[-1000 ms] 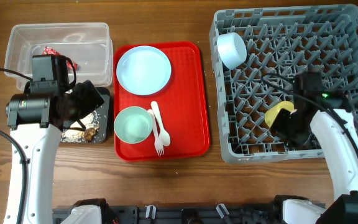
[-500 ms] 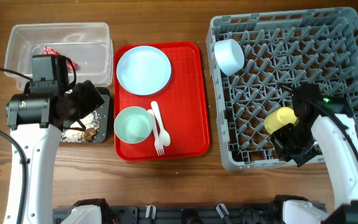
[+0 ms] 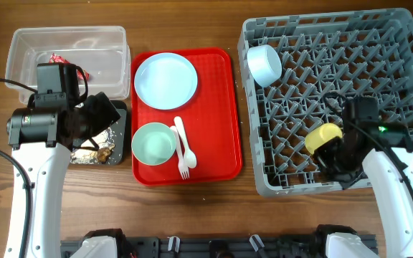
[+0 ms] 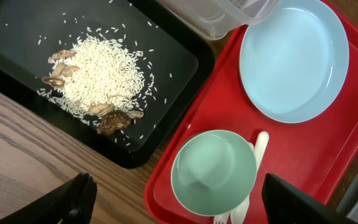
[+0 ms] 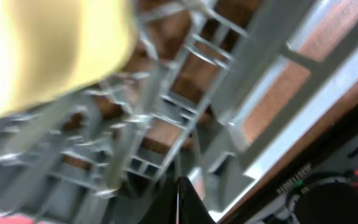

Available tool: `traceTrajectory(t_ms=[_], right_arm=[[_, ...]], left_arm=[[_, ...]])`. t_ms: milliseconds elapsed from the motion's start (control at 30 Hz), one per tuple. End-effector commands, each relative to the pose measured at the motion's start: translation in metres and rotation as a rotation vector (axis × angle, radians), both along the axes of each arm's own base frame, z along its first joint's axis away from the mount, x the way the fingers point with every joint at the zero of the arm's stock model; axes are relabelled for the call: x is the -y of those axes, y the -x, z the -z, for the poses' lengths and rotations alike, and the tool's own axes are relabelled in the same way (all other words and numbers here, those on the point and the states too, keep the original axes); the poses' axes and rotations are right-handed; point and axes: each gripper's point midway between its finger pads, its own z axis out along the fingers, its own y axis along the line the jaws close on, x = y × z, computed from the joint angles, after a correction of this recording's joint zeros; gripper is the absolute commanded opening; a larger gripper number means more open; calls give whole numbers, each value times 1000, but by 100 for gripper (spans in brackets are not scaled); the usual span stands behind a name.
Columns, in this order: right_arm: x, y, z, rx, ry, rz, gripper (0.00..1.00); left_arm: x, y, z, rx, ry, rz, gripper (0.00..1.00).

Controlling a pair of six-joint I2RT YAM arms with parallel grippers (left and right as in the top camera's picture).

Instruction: Sort waste into correct bins and load items into the dishwasher rack

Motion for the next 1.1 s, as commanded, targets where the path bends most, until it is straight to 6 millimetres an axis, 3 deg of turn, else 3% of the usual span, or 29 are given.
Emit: traceTrajectory(t_ms=[0,100,233,367,433,500,567,667,700,833,867,967,1067], right_arm=[[-6,27,20,-100,-29,44,4],[-10,50,17,-195,-41,95,4],[-9,36,19,-136,-39,90,4],[-6,-8,6,47,-36,-113,4],[-4,-38,-21,173,-14,-242,5],[-14,-78,-65,369,-7,-477,10],[-41,-108,-103,566,-33,-723,36],[-81,-123,-123,700,-69,-913,70],[-95,-124,-123,713,-80,-956,71],[-188,-115,-102,701,-192,-1220,72],[-218,-111,-90,682,-224,-1278,73],[-279,-100,-53,632,-268,-1381,73],[-316,-97,-6,570,-231,-1390,73]], left_arm=[[-1,-1,-4,16,1,-8,87],[-1,-1,-4,16,1,-7,87],[-1,-1,-4,17,1,-8,87],[-1,-1,-4,17,1,-8,87],[-1,-1,-4,17,1,-8,87],[-1,-1,-4,15,1,-8,91],[-1,3,-2,-1,1,-7,91],[-3,12,1,-40,-11,-14,91],[-5,16,2,-55,-19,-22,92],[-31,38,7,-134,-48,-144,97],[-42,42,8,-142,-39,-190,100],[-53,46,8,-141,7,-255,100],[-53,45,8,-137,11,-255,100]])
